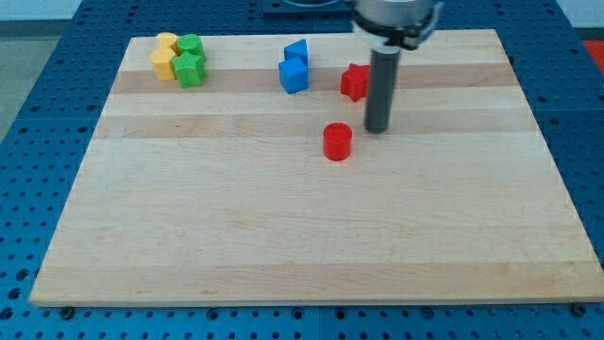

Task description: Slide red circle and red star to the center

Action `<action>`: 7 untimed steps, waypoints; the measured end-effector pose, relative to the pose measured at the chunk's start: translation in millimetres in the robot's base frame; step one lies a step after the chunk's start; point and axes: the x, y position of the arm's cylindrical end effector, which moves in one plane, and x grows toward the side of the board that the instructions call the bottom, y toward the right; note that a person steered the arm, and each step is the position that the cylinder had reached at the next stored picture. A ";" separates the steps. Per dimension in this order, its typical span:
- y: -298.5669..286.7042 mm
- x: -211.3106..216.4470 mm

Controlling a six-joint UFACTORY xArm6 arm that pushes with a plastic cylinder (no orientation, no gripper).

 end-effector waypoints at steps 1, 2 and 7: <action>29.9 -22.0; 38.2 -61.6; -33.3 -97.2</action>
